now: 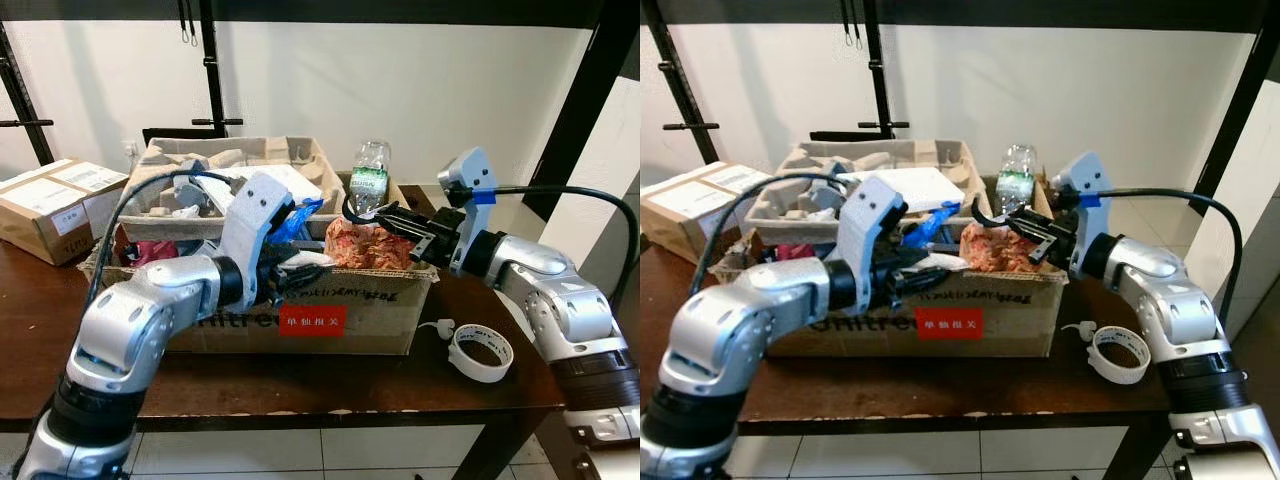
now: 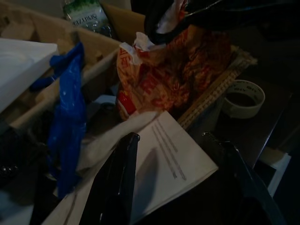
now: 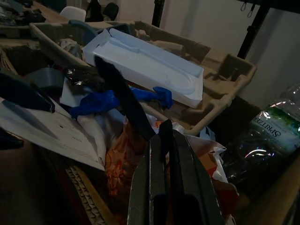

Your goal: Picking trash to rubbish bin

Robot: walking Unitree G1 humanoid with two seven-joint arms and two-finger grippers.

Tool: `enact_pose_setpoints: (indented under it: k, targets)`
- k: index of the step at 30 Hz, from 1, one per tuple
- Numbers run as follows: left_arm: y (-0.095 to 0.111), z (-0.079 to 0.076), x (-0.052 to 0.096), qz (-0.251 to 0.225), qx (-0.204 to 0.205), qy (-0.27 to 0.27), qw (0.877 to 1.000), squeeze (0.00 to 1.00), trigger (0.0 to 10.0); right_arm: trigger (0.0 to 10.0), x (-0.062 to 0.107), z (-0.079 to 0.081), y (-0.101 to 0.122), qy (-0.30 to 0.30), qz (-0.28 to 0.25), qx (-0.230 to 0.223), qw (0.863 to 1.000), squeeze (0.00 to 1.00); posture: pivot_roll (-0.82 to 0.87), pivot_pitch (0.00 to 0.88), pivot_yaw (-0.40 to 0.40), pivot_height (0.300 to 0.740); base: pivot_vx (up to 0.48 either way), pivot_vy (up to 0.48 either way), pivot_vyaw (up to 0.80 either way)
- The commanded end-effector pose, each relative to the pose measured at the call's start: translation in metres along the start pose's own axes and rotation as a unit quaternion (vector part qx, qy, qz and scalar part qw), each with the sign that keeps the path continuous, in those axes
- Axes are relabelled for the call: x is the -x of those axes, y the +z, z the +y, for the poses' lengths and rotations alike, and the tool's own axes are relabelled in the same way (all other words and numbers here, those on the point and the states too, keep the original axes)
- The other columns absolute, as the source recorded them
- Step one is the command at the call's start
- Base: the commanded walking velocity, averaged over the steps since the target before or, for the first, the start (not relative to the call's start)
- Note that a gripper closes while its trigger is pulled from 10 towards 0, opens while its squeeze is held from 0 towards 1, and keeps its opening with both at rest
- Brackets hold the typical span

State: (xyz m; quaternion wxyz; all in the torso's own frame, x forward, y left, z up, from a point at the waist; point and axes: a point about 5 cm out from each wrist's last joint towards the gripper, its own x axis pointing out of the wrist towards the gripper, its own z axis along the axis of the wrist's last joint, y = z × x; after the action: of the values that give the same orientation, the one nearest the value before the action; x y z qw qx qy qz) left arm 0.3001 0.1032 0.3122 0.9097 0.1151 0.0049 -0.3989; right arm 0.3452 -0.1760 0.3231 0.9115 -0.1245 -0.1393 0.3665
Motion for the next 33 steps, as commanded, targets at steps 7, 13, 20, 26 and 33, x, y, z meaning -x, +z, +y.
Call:
enact_pose_setpoints:
  k: [7,13,20,26,33]
  targets:
    - [0.014,-0.001,0.002,-0.006,0.020,-0.004,1.000,0.00,10.0,10.0,0.000,0.003,0.007,0.010,-0.018,-0.015,1.000,1.00,-0.06,0.138,-0.001,0.740,0.000,0.000,0.00]
    - [0.018,-0.004,0.002,-0.012,0.028,-0.015,0.999,0.00,10.0,10.0,0.001,-0.003,0.015,-0.010,-0.045,-0.025,0.999,1.00,-0.07,0.136,0.000,0.740,0.000,0.000,0.00]
    - [0.027,-0.022,0.007,-0.070,0.020,-0.098,0.993,0.00,10.0,10.0,0.014,-0.050,0.022,-0.198,-0.081,-0.041,0.976,0.00,-0.06,0.136,-0.002,0.740,0.000,0.000,0.00]
    - [0.017,-0.053,0.025,-0.073,-0.012,-0.237,0.969,0.00,10.0,10.0,0.044,-0.081,0.006,-0.341,-0.031,-0.010,0.939,0.00,-0.07,0.138,0.000,0.740,0.000,0.000,0.00]
    - [-0.025,-0.068,0.021,0.029,-0.028,-0.275,0.960,0.00,10.0,10.0,0.092,-0.096,-0.058,-0.446,0.151,0.053,0.881,0.00,-0.07,0.137,-0.001,0.740,0.000,0.000,0.00]
